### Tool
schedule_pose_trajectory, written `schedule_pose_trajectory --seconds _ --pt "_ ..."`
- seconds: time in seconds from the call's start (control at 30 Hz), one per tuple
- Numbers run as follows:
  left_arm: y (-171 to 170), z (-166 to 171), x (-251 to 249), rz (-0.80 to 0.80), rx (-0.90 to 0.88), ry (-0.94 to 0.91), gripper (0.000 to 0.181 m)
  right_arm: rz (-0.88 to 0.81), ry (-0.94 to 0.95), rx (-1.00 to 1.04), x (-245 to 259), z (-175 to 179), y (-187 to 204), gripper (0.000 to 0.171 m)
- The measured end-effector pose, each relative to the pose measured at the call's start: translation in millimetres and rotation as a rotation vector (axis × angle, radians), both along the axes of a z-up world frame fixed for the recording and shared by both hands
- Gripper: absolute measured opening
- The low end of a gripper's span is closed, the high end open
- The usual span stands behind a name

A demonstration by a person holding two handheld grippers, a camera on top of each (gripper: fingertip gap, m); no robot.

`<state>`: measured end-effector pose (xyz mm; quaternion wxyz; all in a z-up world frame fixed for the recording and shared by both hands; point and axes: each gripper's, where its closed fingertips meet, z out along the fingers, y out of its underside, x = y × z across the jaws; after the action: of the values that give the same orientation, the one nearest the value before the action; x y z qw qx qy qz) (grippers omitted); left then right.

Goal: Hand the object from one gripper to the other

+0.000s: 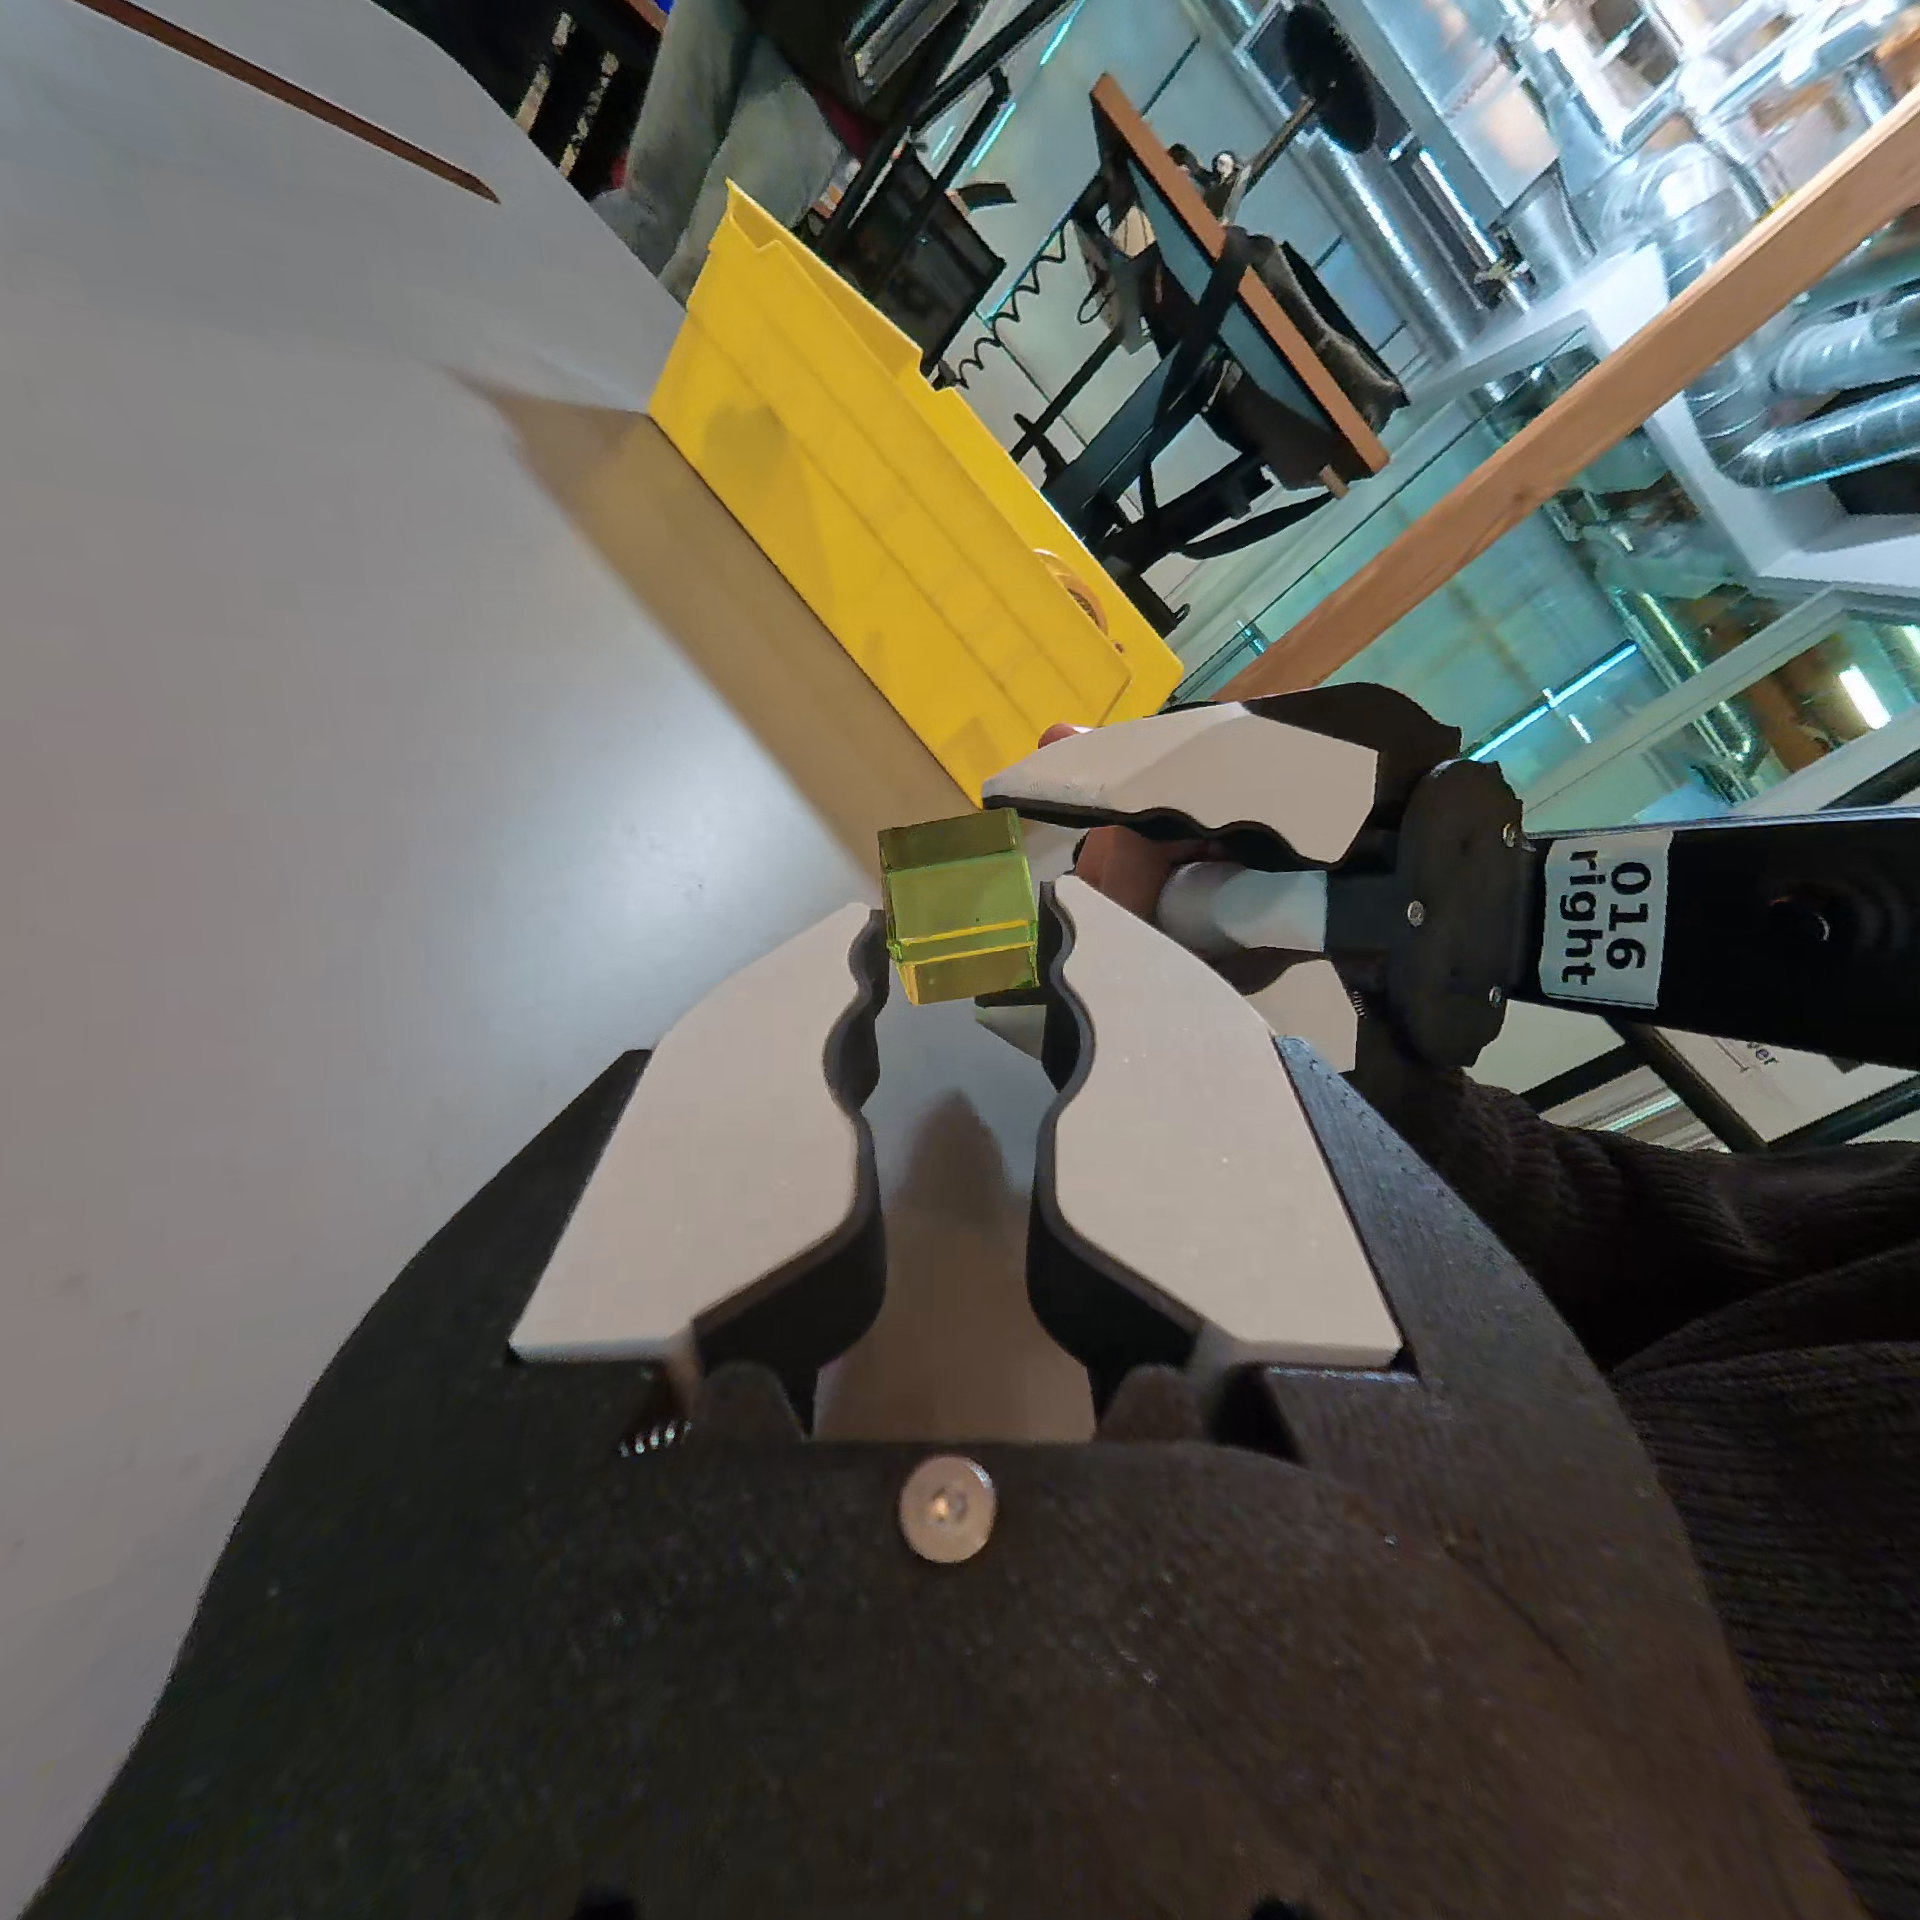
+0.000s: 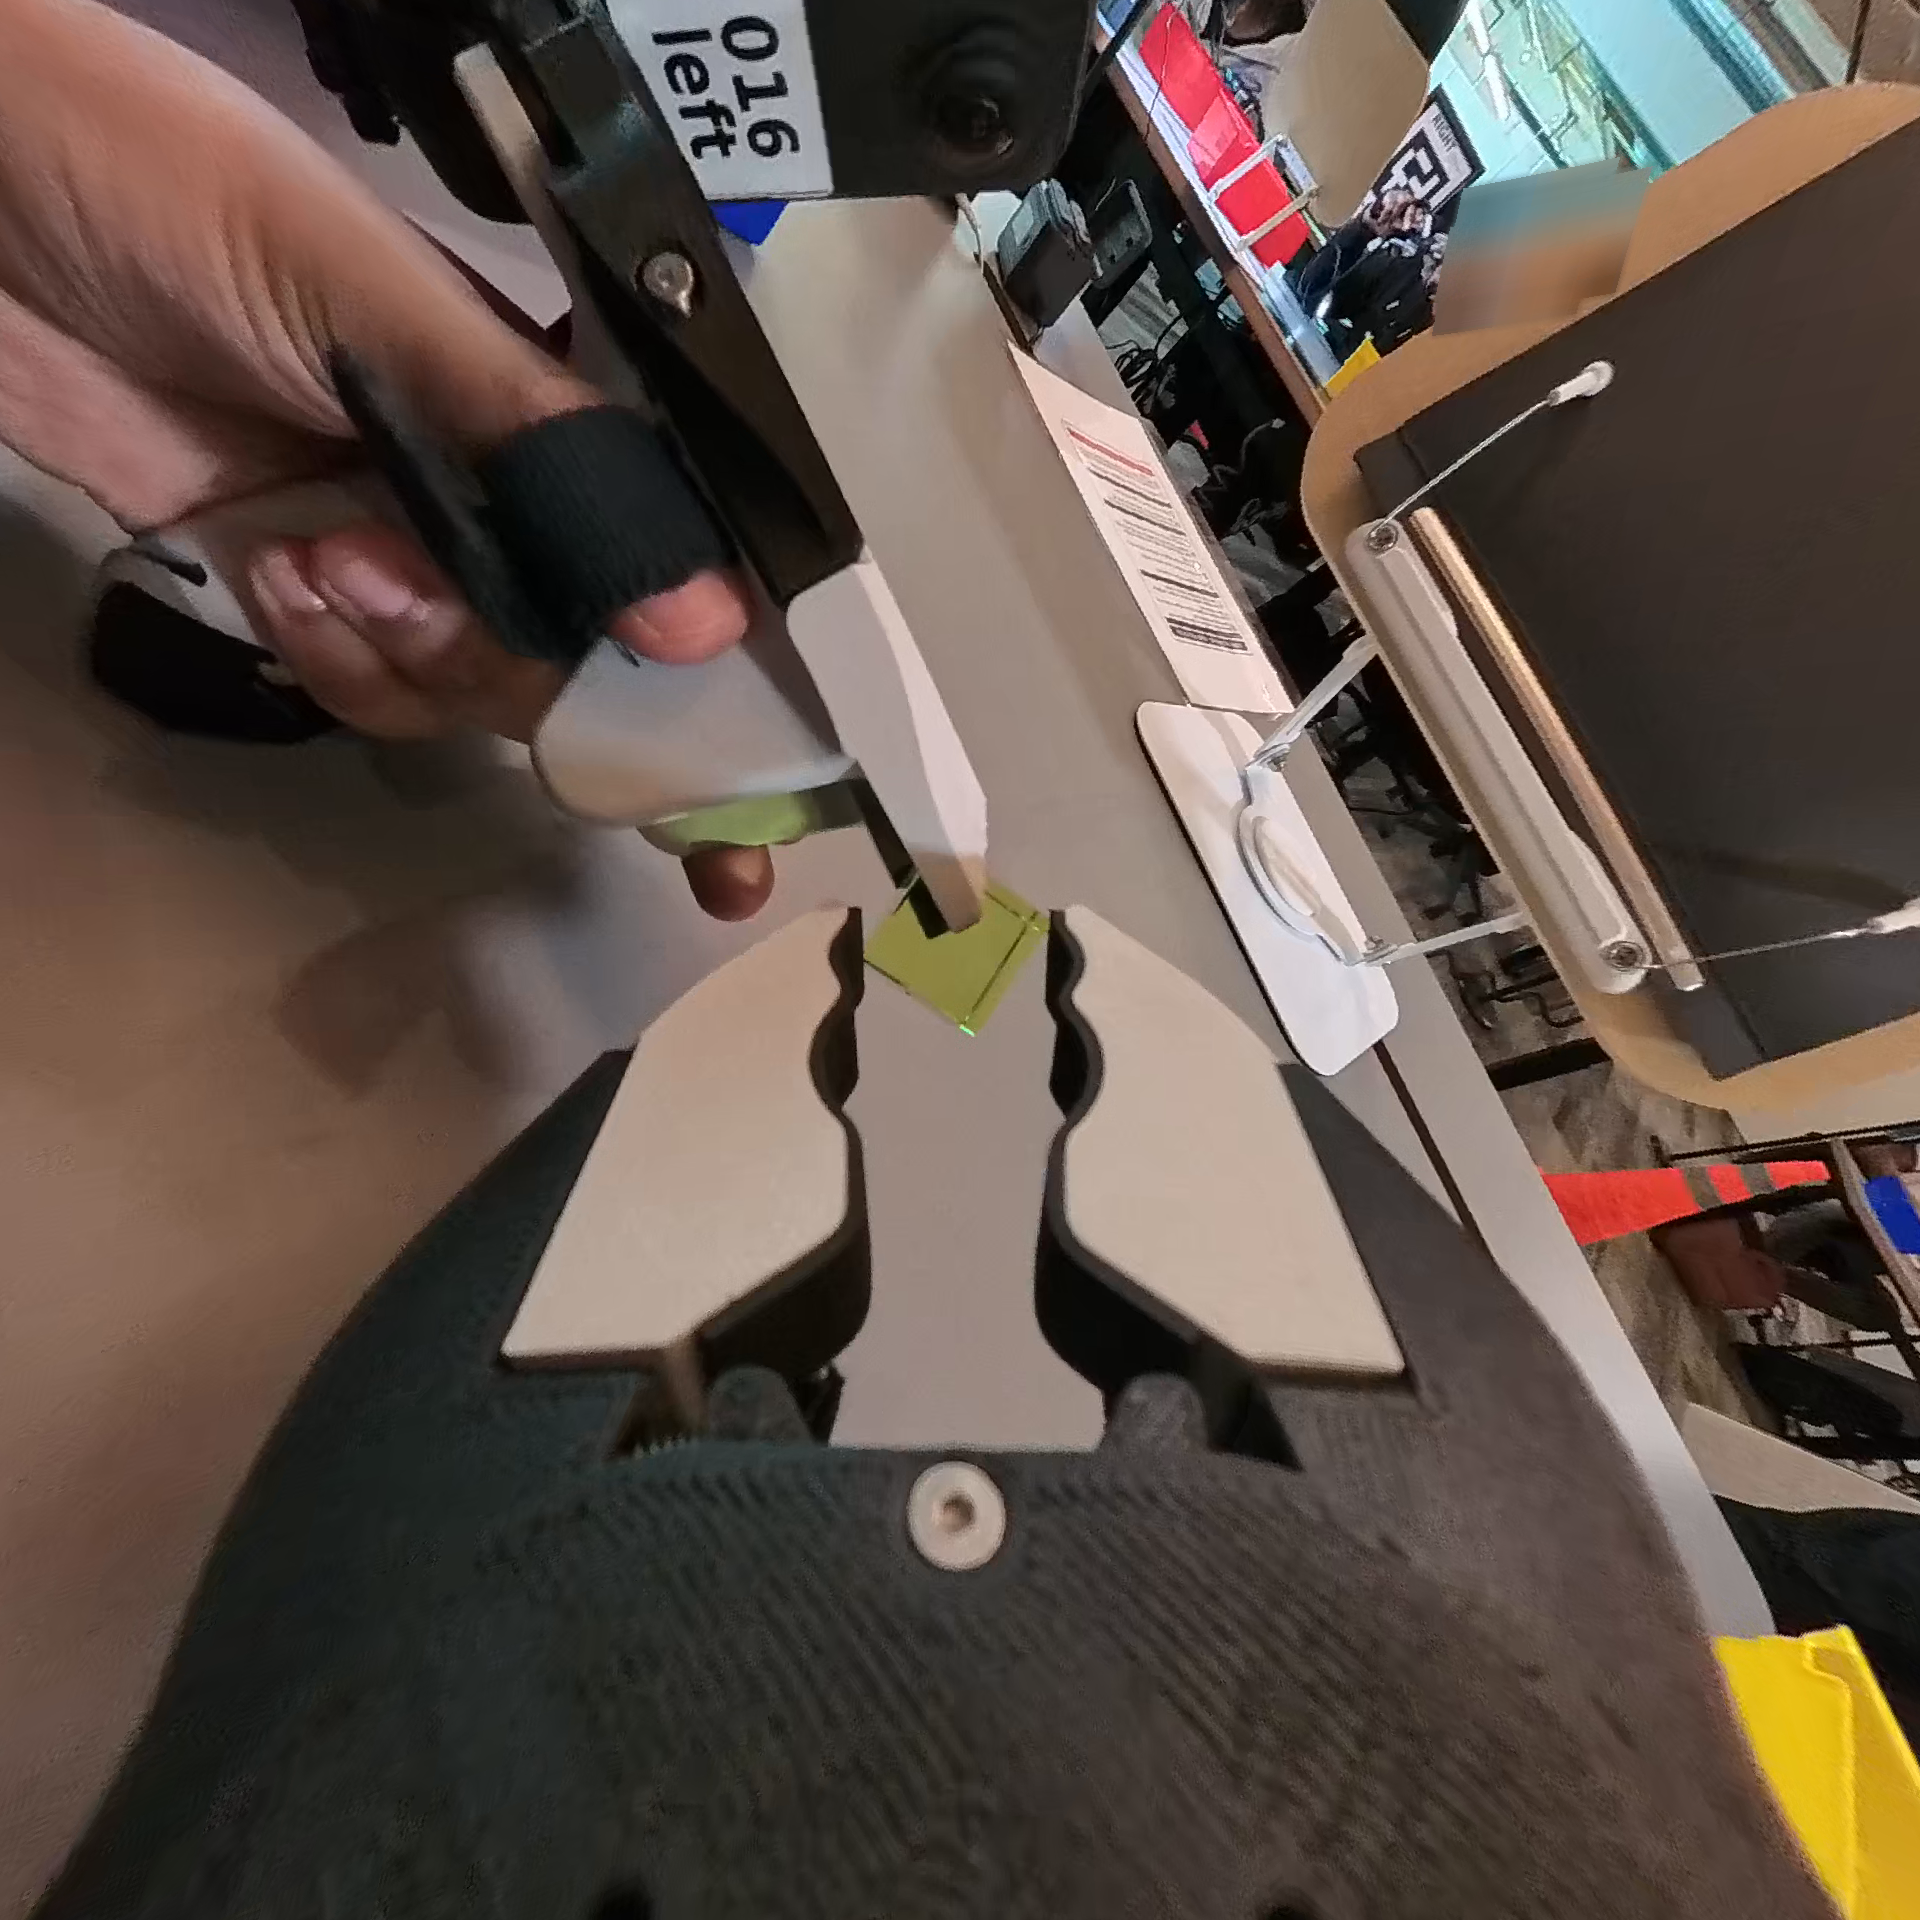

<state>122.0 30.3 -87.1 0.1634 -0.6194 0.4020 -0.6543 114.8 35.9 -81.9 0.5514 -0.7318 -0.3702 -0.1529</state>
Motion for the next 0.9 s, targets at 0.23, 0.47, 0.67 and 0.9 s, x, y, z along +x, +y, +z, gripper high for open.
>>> schedule_pose_trajectory --seconds 0.23,0.47,0.67,0.9 --pt "6 7 -1 0.020 -0.071 -0.046 0.029 0.017 0.094 0.059 0 8 2 0.045" --pt "24 38 -13 0.015 -0.389 -0.267 0.028 0.008 0.353 0.072 11 23 2 0.051" --pt "24 61 -23 -0.098 -0.684 -0.452 0.028 0.047 0.386 0.106 3 32 -1 0.048" --pt "14 62 -19 -0.109 -0.680 -0.461 0.027 0.068 0.331 0.193 -9 44 -5 0.041"
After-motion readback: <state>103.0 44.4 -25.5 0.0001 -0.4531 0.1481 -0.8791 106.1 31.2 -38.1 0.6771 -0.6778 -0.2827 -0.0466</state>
